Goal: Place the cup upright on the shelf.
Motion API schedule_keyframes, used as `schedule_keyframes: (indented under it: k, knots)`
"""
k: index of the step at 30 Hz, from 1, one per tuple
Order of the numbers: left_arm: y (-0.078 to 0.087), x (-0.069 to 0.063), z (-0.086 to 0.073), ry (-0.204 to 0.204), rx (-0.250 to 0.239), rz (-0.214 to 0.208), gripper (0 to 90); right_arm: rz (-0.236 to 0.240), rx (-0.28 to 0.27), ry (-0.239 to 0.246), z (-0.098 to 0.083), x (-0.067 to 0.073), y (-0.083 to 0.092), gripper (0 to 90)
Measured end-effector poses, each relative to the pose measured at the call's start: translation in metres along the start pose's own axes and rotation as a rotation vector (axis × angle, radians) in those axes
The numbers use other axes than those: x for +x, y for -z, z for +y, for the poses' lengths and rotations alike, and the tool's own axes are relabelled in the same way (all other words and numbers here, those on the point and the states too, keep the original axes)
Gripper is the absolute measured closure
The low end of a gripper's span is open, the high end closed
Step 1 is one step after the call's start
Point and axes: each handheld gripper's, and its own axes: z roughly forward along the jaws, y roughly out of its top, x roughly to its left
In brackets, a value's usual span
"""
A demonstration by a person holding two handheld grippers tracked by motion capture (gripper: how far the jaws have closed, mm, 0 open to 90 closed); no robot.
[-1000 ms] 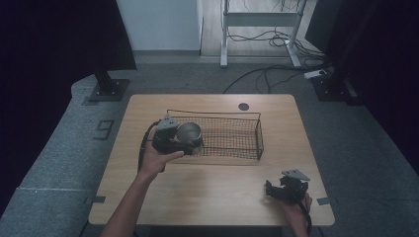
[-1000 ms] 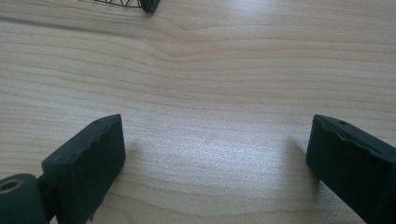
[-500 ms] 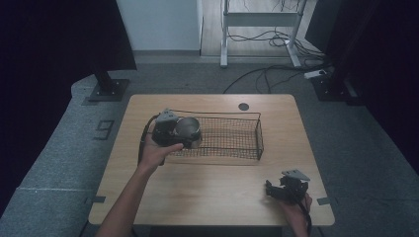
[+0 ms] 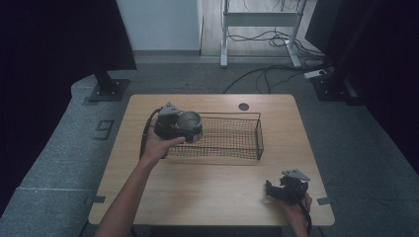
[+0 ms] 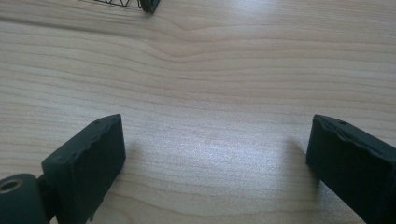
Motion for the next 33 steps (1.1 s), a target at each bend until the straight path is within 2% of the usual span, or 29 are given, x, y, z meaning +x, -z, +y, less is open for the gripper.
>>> schedule_keyframes:
  k: [9,18,33]
  knots:
    - [-0.007,0.003,0.003,0.013,-0.004,-0.005,14.7,0.0,0.0,0.0,0.0,0.0,0.0,4.5]
    - [-0.018,0.01,0.002,0.016,0.021,0.025,14.7,0.0,0.0,0.0,0.0,0.0,0.0,4.5]
    - [-0.043,0.017,-0.006,0.016,0.07,0.035,14.7,0.0,0.001,-0.001,0.0,0.0,0.0,4.6]
